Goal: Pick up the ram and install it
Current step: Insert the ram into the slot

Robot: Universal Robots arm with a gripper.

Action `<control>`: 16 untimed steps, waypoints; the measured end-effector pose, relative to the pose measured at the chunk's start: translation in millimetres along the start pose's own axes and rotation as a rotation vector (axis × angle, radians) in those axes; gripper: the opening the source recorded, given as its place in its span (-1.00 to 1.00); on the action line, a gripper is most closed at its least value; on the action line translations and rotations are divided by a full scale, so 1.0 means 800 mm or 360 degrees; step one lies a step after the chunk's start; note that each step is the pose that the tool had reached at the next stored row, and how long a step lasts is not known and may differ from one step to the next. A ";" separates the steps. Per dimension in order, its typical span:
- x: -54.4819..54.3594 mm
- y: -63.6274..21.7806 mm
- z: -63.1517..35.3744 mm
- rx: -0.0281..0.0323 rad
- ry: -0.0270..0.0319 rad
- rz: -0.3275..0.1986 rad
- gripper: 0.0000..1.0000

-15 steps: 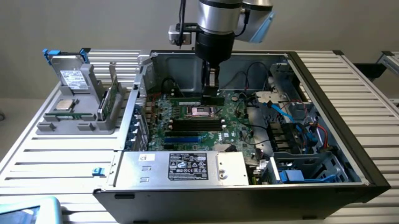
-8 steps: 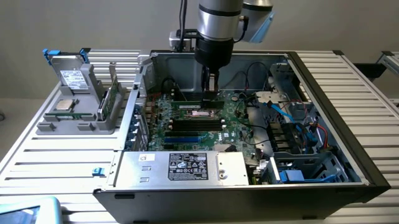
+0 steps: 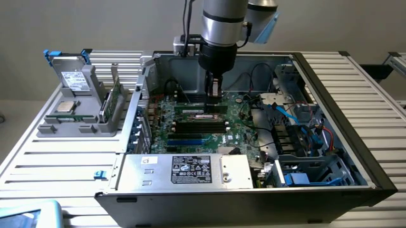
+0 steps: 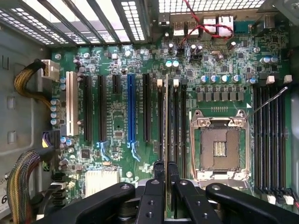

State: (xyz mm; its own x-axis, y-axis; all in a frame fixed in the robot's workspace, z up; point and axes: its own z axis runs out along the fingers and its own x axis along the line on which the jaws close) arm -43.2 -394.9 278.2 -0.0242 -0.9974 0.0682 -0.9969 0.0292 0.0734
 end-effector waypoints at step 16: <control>-0.002 -0.002 0.006 -0.00111 0.00208 -0.0012 -0.71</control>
State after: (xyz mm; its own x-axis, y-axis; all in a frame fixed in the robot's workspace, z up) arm -41.6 -393.7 273.6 -0.0156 -0.9966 0.0806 -0.9965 0.0222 0.0809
